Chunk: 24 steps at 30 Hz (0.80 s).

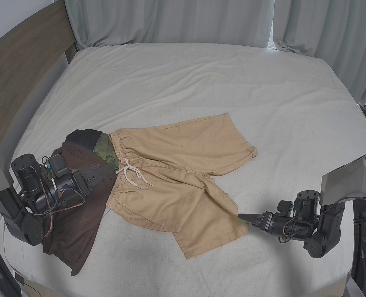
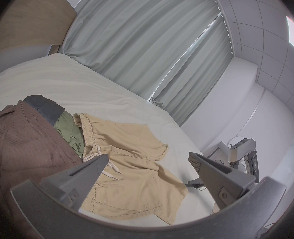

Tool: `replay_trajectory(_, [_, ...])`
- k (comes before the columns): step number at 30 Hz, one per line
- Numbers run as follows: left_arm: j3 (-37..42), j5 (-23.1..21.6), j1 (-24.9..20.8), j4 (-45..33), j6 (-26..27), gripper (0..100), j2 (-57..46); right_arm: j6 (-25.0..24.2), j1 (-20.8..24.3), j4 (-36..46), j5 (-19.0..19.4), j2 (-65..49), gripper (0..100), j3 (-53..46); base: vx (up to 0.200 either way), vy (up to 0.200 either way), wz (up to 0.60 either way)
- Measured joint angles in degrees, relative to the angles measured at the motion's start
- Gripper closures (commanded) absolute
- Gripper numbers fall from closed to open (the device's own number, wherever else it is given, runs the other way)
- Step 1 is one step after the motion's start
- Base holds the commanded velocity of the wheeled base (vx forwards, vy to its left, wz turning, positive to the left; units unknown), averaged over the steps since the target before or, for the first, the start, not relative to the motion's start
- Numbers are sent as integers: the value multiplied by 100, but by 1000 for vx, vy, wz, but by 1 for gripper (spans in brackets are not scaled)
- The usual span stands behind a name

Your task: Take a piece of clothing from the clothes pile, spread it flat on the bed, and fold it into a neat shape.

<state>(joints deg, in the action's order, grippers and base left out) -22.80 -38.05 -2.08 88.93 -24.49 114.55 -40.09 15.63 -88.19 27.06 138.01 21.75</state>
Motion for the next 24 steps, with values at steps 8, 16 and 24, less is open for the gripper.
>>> replay_trajectory(8, [-16, 0, 44, 0, -5, 0, -9, -649, 261, -2, -24, 121, 0, 73, 0, 0, 0])
replay_trajectory(16, [-32, 6, 46, -2, -5, 0, -6, -1317, 623, -2, -227, 118, 0, 234, 0, 0, 0])
replay_trajectory(24, [-57, 9, 49, 0, -5, 0, 7, -1591, 575, -5, -367, -22, 0, 474, 0, 0, 0])
